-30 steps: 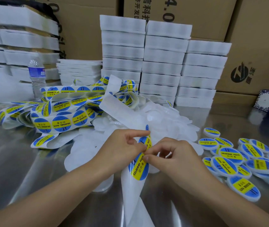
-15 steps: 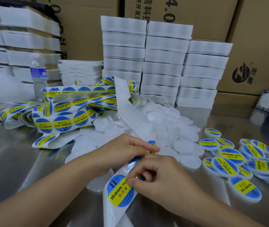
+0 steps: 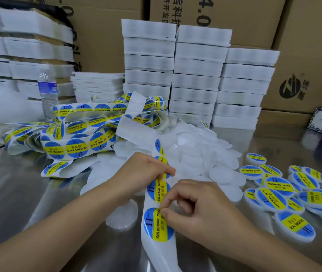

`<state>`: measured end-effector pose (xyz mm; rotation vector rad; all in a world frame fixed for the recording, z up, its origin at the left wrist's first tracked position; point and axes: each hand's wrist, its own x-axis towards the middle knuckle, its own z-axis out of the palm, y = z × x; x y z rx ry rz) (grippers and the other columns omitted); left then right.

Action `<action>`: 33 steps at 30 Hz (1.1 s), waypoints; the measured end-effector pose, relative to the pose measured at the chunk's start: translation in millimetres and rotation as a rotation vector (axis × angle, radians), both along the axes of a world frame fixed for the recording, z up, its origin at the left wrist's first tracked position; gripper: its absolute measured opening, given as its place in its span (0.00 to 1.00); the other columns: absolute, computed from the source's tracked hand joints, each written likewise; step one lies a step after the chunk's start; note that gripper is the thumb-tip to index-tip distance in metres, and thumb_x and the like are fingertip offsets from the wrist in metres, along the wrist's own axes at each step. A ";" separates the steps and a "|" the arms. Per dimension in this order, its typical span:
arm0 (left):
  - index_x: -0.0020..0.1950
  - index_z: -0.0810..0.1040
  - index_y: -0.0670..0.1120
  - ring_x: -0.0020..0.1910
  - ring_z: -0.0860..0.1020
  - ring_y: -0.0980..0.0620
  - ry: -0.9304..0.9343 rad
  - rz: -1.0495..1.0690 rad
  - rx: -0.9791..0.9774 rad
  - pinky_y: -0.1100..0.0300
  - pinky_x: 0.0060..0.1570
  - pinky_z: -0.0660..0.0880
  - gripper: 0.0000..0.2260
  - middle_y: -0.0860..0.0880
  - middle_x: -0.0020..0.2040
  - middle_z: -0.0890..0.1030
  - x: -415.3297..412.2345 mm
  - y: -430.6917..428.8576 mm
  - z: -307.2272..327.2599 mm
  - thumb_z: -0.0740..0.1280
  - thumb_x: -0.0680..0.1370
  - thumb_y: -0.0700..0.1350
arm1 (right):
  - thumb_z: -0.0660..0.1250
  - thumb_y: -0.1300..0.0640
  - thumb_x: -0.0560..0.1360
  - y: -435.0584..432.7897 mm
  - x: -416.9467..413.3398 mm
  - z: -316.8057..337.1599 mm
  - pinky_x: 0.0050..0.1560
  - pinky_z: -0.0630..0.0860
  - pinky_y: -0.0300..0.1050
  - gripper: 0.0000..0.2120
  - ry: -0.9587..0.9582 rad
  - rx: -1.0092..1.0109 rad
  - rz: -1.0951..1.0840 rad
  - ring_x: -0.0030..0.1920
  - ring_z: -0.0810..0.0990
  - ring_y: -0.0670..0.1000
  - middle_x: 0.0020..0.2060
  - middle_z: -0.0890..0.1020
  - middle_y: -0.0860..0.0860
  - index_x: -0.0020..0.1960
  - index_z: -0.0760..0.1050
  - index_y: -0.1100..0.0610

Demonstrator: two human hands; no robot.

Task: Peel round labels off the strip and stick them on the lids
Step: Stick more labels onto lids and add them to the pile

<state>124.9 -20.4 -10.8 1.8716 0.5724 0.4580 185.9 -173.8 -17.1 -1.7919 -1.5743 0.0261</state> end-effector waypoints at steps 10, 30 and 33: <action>0.39 0.86 0.47 0.37 0.80 0.46 -0.199 0.297 -0.231 0.65 0.28 0.74 0.07 0.44 0.40 0.83 4.0 18.0 1.6 0.68 0.73 0.43 | 0.65 0.61 0.64 -8.5 38.5 28.9 0.23 0.64 0.36 0.07 0.734 0.120 0.095 0.22 0.62 0.45 0.20 0.67 0.47 0.29 0.78 0.53; 0.50 0.83 0.39 0.48 0.80 0.41 -0.038 0.136 -0.291 0.41 0.60 0.74 0.31 0.39 0.54 0.82 2.4 6.0 7.7 0.72 0.50 0.52 | 0.67 0.33 0.61 9.9 60.6 -25.4 0.53 0.61 0.39 0.47 -0.235 -0.207 -0.302 0.48 0.67 0.41 0.48 0.70 0.35 0.73 0.46 0.38; 0.49 0.84 0.40 0.44 0.79 0.45 -0.015 0.141 -0.258 0.45 0.59 0.75 0.24 0.39 0.53 0.82 3.5 7.9 5.0 0.74 0.57 0.51 | 0.68 0.36 0.62 9.4 59.8 -23.6 0.56 0.64 0.39 0.47 -0.171 -0.198 -0.285 0.49 0.68 0.40 0.49 0.70 0.34 0.73 0.46 0.36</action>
